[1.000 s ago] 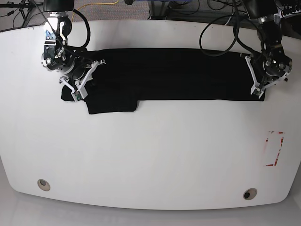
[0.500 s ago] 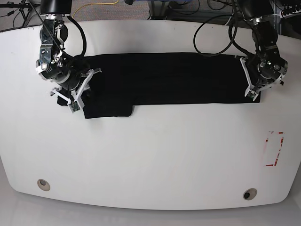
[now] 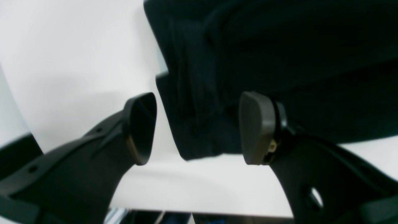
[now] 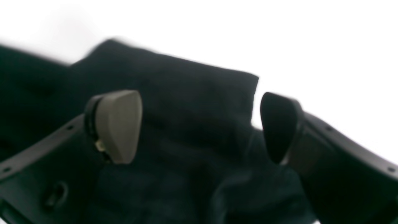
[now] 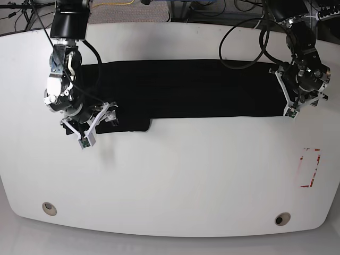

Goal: Fold the T-shirt properly
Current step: 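Lay the folded edge down and release with both grippers, then tuck the shirt end under the right gripper and regrasp it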

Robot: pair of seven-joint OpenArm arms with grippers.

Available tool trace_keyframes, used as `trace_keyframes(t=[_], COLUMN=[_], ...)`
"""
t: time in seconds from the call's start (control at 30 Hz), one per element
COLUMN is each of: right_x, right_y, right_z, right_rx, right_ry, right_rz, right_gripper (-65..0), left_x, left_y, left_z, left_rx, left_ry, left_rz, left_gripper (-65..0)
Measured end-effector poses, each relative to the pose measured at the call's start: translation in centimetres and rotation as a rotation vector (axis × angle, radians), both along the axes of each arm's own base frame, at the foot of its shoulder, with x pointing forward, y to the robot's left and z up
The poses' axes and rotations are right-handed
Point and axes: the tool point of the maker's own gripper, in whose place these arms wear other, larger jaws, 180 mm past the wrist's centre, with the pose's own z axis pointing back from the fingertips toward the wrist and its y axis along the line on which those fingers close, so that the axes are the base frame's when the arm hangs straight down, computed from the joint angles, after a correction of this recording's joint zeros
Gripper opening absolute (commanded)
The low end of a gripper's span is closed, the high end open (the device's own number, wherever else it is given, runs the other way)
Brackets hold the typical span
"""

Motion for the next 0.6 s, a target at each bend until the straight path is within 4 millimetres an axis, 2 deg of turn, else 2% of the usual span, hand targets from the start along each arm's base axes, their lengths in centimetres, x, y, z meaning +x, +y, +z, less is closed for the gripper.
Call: trace_keyframes(t=[0.2, 0.37, 0.47, 0.6], right_x=[2.2, 1.9, 2.1, 2.0], right_y=[-0.7, -1.6, -2.1, -1.4], right_z=[-1.9, -4.2, -4.2, -4.5], right_rx=[0.072, 0.089, 0.103, 0.116], right_ry=[-0.01, 0.044, 0.04, 0.041], right_rz=[-0.051, -0.082, -0.095, -0.096], right_gripper=[-7.5, -7.5, -7.5, -8.1], left_x=[0.6, 0.2, 0.3, 0.3], left_y=[0.2, 0.2, 0.2, 0.2], left_z=[0.7, 0.5, 0.5, 0.6], left_rx=[0.008, 0.009, 0.009, 0.008], left_ry=[-0.023, -0.013, -0.015, -0.016], left_rz=[0.003, 0.004, 0.004, 0.004], left_gripper=[-25.8, -25.8, -25.8, -25.8])
